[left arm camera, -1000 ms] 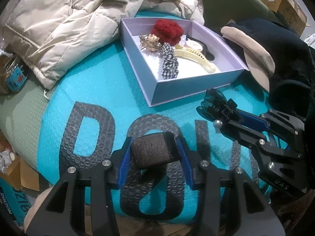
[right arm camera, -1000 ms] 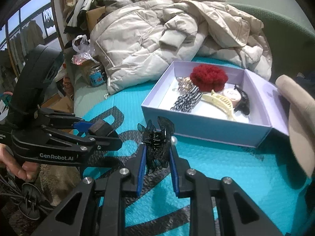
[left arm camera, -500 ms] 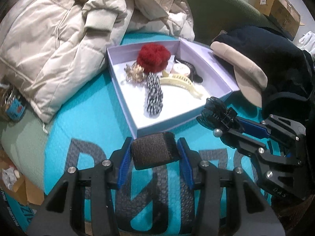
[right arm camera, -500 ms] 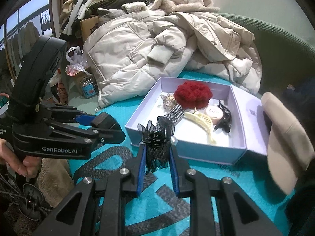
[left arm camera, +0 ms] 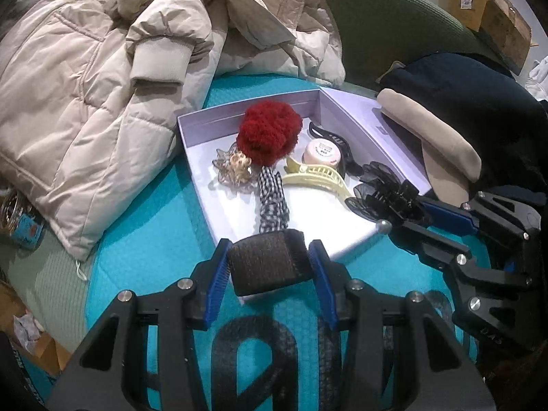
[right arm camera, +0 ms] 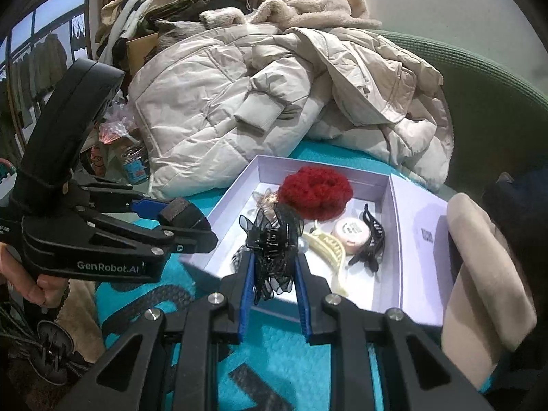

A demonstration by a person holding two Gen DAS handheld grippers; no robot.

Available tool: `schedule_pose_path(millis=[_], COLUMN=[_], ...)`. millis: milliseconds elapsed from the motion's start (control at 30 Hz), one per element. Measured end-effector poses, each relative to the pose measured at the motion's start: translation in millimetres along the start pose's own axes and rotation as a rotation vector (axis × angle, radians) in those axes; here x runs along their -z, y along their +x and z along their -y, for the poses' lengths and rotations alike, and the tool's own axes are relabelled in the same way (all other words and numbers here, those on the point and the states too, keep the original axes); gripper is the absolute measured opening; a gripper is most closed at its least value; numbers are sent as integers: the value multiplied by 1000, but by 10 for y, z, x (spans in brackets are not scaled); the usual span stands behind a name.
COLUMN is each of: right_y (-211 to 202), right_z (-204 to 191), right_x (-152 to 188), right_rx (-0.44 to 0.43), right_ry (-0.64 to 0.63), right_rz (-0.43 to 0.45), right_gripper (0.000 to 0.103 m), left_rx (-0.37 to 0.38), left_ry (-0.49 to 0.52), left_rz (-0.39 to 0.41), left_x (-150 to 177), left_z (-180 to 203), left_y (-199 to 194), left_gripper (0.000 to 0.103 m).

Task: Organize objects
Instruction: 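Lift and carry the hair tie band and claw clip with both tools into the box, then release the hair tie band from the left tool while the right tool releases the claw clip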

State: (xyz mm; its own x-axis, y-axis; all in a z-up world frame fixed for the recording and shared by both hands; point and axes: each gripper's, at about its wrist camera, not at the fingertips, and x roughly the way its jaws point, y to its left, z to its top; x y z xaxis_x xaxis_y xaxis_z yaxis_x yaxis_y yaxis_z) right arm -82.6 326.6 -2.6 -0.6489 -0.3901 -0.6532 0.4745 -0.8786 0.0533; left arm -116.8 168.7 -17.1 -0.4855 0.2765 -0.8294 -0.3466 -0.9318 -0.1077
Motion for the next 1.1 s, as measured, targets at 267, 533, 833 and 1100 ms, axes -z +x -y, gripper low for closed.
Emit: schedule_pose_path(millis=[267,533,833,1100], right_y=[242,515,790,968], right_z=[187,305,457,591], right_x=[-119,-215,-324,-342], right_rx=[15,24,51,79], right_ry=[31,43,40,60], right_rz=[-8,-14,-18,-36], right_gripper=[22,22,22,22], left_rx=[9,3,-19,-22], left_ry=[16,7,18,23], left_rz=[-18,-26,-31,-26], left_x=[-260,-447,-675,-836], left_z=[-54,-190,-269,-311], left_y=[291,573,851,1090], left_gripper=[44,44,44,44])
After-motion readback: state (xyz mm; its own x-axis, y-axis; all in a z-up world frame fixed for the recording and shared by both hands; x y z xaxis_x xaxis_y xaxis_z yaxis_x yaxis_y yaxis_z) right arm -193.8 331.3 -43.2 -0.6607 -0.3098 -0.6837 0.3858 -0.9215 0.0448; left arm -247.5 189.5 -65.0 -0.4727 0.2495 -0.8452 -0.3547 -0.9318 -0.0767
